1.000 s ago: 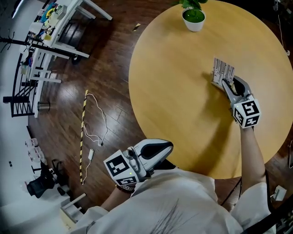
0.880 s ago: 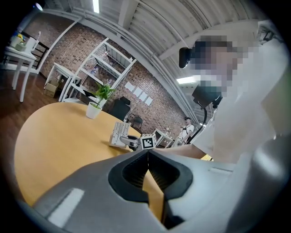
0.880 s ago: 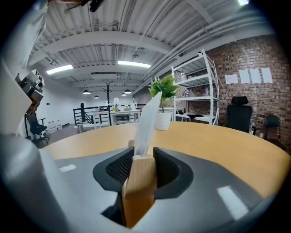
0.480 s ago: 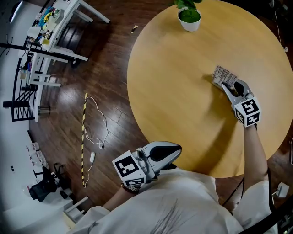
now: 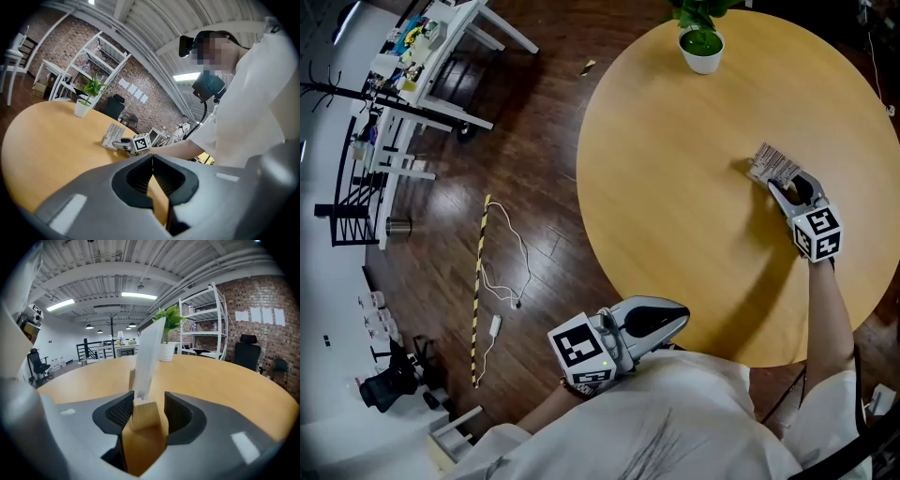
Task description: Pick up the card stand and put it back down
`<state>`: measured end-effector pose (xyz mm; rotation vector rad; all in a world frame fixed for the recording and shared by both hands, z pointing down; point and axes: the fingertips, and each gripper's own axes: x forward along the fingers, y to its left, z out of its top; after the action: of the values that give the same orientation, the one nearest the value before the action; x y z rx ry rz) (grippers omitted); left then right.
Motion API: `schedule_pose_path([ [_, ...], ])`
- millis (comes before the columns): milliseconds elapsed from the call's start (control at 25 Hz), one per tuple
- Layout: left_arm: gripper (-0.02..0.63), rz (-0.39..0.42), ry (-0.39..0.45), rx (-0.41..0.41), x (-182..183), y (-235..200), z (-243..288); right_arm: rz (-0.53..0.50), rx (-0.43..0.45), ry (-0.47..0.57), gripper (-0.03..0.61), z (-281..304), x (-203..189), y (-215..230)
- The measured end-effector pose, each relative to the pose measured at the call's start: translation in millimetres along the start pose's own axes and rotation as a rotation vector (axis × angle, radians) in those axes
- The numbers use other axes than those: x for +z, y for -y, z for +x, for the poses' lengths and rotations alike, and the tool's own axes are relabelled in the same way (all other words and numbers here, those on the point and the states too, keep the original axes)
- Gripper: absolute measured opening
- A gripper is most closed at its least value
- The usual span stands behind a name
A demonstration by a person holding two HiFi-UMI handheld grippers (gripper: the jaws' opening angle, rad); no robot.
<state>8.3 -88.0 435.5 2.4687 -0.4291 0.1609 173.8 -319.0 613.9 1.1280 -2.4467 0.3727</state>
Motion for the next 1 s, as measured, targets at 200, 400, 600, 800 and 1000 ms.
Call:
schedule_pose_path([
  [200, -0.006, 0.006, 0.061, 0.010, 1, 0, -18, 0.146, -0.136, 0.004, 0.253, -36, -28, 14],
  [400, -0.006, 0.067, 0.111, -0.028, 13, 17, -40, 0.313, -0.320, 0.075, 0.245, -107, -42, 10],
  [600, -0.006, 0.135, 0.151, -0.067, 23, 35, -78, 0.334, -0.349, 0.309, 0.238, -204, 18, -67],
  [800, -0.007, 0.116, 0.171, -0.184, 10, 74, -98, 0.326, -0.382, 0.388, 0.216, -296, 47, -173],
  [1000, -0.008, 0.145, 0.117, -0.274, -28, 118, -129, 0.393, -0.419, 0.501, 0.218, -343, 69, -269],
])
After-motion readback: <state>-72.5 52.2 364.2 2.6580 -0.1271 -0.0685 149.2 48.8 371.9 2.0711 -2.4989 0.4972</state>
